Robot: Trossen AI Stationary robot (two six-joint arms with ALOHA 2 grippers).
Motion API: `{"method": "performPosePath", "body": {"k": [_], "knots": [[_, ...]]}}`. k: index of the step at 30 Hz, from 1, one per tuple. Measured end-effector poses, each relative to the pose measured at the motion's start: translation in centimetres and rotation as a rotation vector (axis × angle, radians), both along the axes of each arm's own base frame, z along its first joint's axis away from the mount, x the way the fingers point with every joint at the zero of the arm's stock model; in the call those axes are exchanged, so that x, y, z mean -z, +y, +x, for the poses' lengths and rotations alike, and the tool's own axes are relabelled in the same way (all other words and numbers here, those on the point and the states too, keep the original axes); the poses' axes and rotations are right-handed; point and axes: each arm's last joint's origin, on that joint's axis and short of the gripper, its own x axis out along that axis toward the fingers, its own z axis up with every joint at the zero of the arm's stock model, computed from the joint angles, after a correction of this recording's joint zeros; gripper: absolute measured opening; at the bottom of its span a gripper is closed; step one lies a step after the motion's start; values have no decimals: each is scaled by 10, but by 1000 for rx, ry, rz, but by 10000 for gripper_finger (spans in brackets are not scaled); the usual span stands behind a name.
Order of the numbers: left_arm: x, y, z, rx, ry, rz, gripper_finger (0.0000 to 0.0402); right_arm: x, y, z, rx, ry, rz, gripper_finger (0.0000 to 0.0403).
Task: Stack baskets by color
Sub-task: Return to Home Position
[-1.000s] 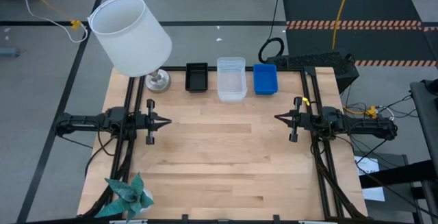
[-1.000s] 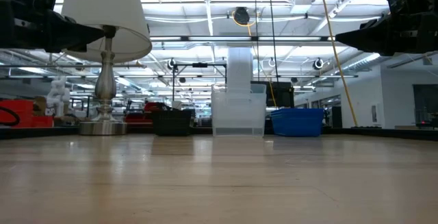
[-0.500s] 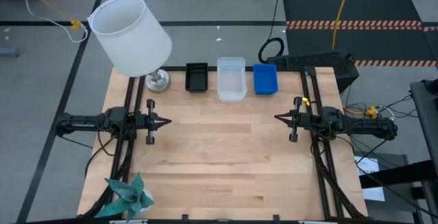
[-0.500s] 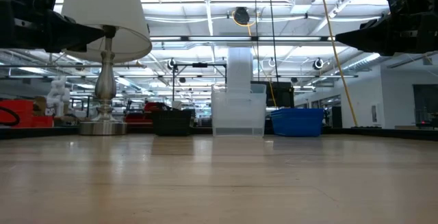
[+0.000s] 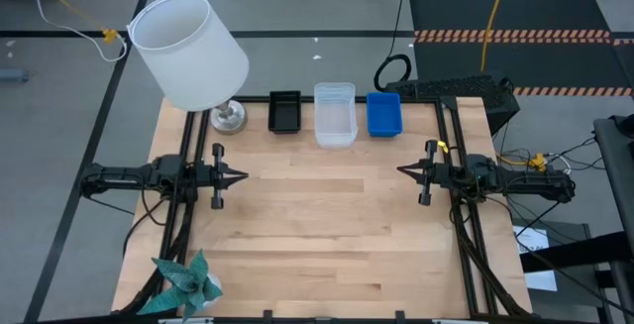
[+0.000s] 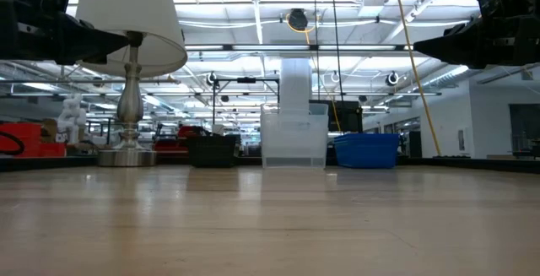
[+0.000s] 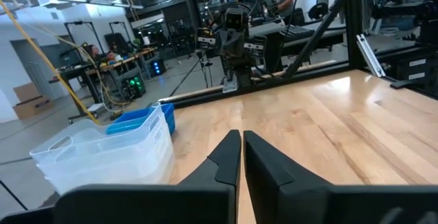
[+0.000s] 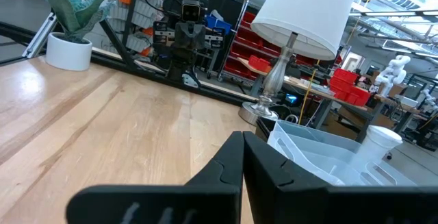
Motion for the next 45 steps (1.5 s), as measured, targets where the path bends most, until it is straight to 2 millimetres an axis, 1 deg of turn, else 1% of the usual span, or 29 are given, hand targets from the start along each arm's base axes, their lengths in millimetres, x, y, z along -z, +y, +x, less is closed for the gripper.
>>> {"method": "performPosePath", "body": {"k": [9, 19, 45], "knots": [[0, 0, 0, 0, 0, 0, 3, 0, 0, 0, 0, 0, 0, 0], [0, 0, 0, 0, 0, 0, 30, 0, 0, 0, 0, 0, 0, 0], [0, 0, 0, 0, 0, 0, 31, 0, 0, 0, 0, 0, 0, 0]]}}
